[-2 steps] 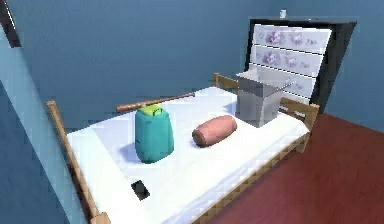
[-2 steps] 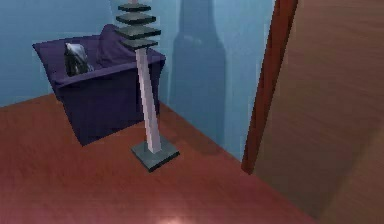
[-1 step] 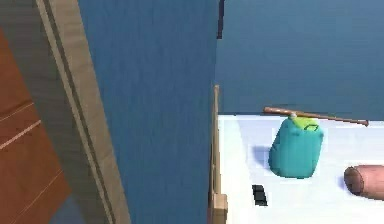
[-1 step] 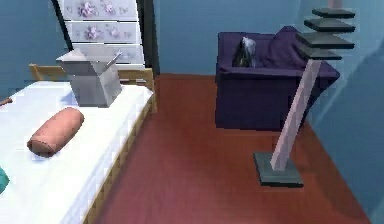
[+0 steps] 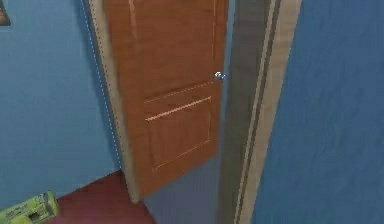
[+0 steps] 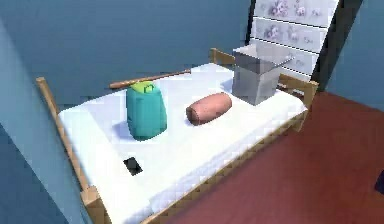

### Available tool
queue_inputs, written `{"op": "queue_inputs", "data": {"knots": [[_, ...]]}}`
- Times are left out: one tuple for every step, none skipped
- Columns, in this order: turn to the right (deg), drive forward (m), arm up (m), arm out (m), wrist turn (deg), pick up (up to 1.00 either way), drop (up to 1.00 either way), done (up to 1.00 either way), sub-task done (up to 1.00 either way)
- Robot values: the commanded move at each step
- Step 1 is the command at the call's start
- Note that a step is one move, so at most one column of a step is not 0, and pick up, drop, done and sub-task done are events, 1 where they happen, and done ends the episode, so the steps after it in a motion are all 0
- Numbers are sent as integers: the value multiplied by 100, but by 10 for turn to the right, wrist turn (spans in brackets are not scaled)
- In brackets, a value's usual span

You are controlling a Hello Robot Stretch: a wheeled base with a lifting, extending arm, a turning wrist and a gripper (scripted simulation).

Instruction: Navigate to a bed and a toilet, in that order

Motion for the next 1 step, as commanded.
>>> {"op": "queue_inputs", "data": {"knots": [[-450,0,0,0,0,0,0,0,0]]}}
